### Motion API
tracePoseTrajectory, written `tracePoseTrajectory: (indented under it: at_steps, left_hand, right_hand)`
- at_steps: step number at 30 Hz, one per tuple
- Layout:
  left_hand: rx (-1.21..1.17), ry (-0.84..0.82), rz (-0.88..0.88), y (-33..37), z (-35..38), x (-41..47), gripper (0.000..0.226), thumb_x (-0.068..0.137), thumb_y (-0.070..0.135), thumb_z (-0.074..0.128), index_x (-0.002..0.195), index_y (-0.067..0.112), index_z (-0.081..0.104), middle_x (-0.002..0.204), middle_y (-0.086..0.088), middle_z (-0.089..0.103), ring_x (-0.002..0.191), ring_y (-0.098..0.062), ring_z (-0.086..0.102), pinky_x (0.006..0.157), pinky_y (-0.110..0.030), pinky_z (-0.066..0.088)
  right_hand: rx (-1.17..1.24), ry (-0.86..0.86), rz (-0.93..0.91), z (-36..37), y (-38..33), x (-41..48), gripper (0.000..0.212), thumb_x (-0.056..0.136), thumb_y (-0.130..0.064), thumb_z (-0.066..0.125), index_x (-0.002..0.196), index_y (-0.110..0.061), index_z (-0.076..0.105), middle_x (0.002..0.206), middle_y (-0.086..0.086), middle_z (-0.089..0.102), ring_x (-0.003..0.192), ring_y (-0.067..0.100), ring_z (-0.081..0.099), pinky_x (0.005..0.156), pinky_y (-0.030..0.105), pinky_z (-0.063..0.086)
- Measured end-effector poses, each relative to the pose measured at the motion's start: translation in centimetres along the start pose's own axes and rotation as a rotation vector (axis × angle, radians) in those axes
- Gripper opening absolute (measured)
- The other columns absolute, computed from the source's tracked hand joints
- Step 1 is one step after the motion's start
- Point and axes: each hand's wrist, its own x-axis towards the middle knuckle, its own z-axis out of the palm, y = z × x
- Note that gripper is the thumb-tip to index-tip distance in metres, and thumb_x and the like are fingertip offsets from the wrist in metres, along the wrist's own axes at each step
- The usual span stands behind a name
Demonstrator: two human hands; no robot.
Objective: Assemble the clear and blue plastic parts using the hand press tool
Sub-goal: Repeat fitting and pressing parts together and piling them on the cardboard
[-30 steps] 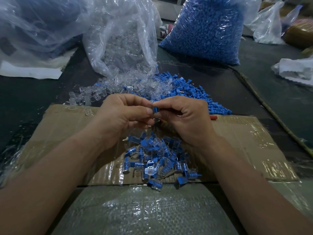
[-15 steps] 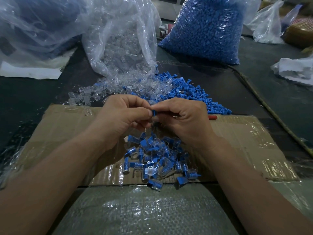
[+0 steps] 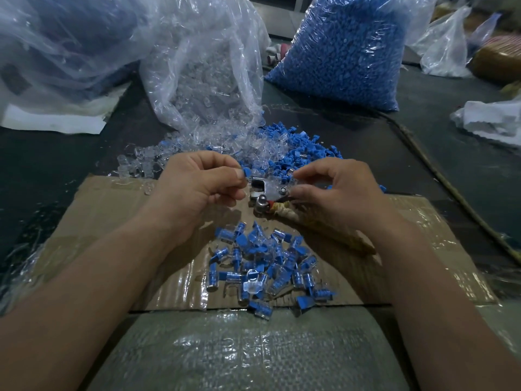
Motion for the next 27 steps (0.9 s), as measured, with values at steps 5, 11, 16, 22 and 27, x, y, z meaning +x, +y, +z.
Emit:
tracePoseTrajectory:
  at_steps: [5,11,16,22,27]
  left_hand:
    - [-0.024,0.041,0.02,-0.1,-0.1,0.2,0.01,0.073,-0.002,0.062,0.071,0.007,0.059,0.055,-0.003,0.065,0.048,-0.011,0.061,0.046,-0.017,0.049]
    - [-0.042,0.039,0.026,-0.2,-0.2,0.3,0.012,0.059,0.009,0.065,0.071,0.007,0.06,0.058,-0.005,0.065,0.05,-0.012,0.062,0.046,-0.017,0.05]
    - [-0.06,0.062,0.032,-0.4,-0.2,0.3,0.014,0.058,0.01,0.064,0.071,0.007,0.06,0.058,-0.004,0.065,0.05,-0.012,0.062,0.045,-0.018,0.05]
    - [-0.044,0.049,0.062,-0.6,-0.2,0.3,0.014,0.059,0.009,0.062,0.073,0.007,0.059,0.058,-0.003,0.066,0.053,-0.013,0.064,0.049,-0.018,0.052]
    - [-0.029,0.023,0.089,-0.6,0.0,0.3,0.012,0.063,0.008,0.06,0.074,0.006,0.057,0.058,-0.002,0.066,0.054,-0.012,0.065,0.049,-0.017,0.051]
  right_hand:
    - [-0.055,-0.347,0.163,-1.5,0.9,-0.1,0.08,0.041,-0.063,0.065,0.116,-0.039,0.053,0.096,-0.031,0.045,0.086,-0.01,0.043,0.067,0.013,0.03]
    - [-0.258,-0.442,0.163,-1.2,0.9,0.0,0.091,0.052,-0.049,0.081,0.132,-0.037,0.041,0.101,-0.021,0.036,0.102,0.006,0.035,0.083,0.029,0.033]
    - [-0.305,-0.317,0.086,-1.3,0.3,-0.1,0.056,0.064,-0.041,0.076,0.117,-0.034,0.058,0.09,-0.021,0.047,0.085,0.005,0.046,0.069,0.027,0.038]
    - [-0.535,-0.248,-0.001,-0.3,-0.4,0.1,0.022,0.076,-0.022,0.062,0.098,-0.026,0.059,0.088,-0.007,0.055,0.077,0.01,0.048,0.057,0.023,0.034]
    - [-0.544,-0.187,-0.025,0.4,-0.3,-0.1,0.022,0.08,-0.02,0.058,0.099,-0.025,0.05,0.092,-0.006,0.047,0.08,0.011,0.043,0.054,0.021,0.025]
